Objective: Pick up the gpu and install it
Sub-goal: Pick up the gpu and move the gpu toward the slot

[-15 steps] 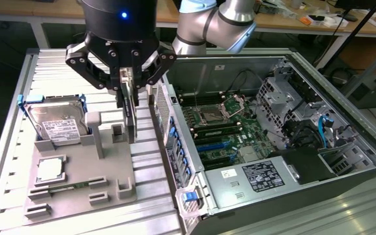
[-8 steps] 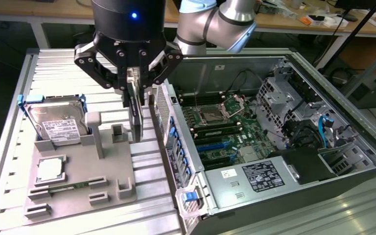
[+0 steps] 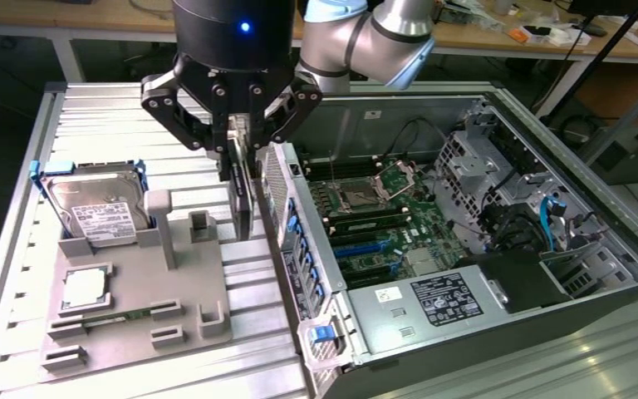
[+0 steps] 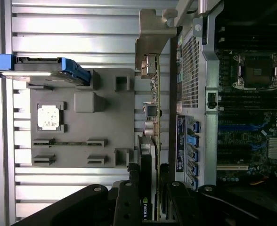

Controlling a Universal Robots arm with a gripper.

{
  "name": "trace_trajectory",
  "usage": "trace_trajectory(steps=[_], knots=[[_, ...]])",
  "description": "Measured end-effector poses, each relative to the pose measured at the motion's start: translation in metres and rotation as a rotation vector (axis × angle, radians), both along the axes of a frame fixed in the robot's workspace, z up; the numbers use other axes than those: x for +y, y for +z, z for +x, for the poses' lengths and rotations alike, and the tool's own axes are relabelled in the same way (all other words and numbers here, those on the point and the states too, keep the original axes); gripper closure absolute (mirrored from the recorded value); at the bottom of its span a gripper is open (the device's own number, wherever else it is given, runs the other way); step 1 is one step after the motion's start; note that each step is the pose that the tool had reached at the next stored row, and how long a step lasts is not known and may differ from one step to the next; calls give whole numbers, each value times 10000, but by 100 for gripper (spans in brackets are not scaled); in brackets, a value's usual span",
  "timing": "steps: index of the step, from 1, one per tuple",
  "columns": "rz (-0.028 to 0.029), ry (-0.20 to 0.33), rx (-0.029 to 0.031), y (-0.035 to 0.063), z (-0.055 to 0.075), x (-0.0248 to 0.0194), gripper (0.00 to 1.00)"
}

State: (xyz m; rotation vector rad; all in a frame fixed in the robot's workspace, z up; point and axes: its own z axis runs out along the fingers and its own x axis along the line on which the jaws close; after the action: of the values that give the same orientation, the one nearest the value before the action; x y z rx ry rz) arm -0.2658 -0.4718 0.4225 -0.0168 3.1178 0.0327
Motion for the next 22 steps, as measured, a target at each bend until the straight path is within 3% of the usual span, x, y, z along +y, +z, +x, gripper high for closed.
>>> trace_trajectory(steps=[16,22], knots=[[0,0,6,0,225,0,73],[1,0,18,0,792,0,73]])
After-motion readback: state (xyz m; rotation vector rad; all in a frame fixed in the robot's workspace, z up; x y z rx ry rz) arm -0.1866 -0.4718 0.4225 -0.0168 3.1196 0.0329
